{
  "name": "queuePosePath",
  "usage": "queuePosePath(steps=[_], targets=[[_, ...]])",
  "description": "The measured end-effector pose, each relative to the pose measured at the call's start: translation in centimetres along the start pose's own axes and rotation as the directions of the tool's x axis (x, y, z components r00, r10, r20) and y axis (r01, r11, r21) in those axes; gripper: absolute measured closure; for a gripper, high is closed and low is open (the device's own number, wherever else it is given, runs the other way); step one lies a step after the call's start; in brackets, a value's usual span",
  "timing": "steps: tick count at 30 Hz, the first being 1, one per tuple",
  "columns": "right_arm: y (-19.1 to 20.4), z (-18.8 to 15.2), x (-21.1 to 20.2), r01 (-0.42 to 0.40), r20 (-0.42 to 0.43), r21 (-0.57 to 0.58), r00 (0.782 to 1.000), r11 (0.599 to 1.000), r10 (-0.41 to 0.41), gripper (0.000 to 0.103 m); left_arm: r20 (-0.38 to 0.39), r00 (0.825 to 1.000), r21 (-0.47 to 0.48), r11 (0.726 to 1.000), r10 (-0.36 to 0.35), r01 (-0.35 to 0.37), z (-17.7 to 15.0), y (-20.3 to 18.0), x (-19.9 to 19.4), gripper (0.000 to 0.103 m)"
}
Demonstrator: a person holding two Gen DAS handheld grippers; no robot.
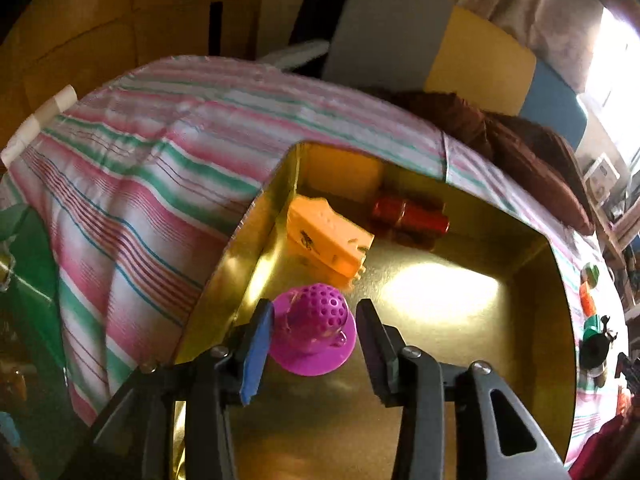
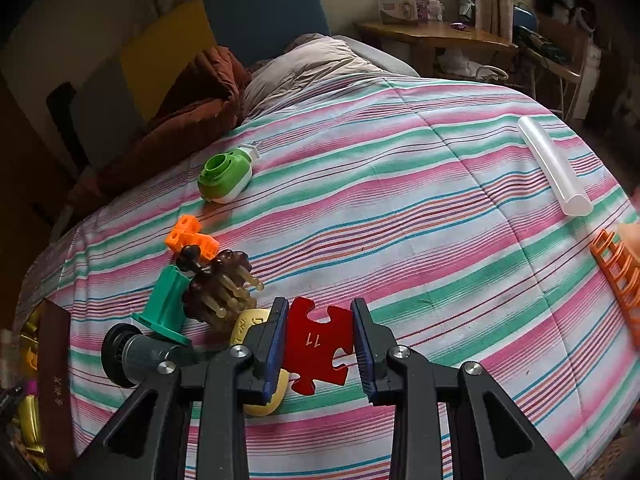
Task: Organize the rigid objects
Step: 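Carry the magenta toy into the gold tray and open the left tool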
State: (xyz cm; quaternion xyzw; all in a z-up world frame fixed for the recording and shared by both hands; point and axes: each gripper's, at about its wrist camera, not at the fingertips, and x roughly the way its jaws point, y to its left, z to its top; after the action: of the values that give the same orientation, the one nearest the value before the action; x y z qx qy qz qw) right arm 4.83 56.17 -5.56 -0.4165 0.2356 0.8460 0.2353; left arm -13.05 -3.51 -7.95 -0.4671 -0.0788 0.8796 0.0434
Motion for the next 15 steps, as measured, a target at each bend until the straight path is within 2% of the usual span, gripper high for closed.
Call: queuePosePath(steps=[3, 7, 13, 15], targets=[[0.0, 0.0, 0.0, -0.001, 0.004, 0.002, 1.000, 1.000, 0.001, 0.071, 0.060, 0.998, 0.015, 1.000, 0.013, -0.013, -0.6, -0.3, -1.3, 0.060], [0.0, 0.0, -0.5, -0.014, 0.026, 0.009, 1.000, 1.000, 0.014, 0.071, 0.103, 0.995, 0.050, 0.999, -0.018, 0.013, -2.0, -1.5, -2.7, 0.060], [0.3, 0.0, -1.1, -0.037, 0.053, 0.006, 0.998, 0.999, 0.036, 0.071, 0.104, 0.991, 0.117, 0.991, -0.079, 0.067, -3.4, -3.8, -3.2, 0.060], [1.0, -0.1, -1.8, -0.035, 0.084, -0.036, 0.996, 0.999, 0.038, 0.071, 0.096, 0.990, 0.127, 0.988, -0.101, 0.088, -4.0, -4.4, -3.4, 0.060]])
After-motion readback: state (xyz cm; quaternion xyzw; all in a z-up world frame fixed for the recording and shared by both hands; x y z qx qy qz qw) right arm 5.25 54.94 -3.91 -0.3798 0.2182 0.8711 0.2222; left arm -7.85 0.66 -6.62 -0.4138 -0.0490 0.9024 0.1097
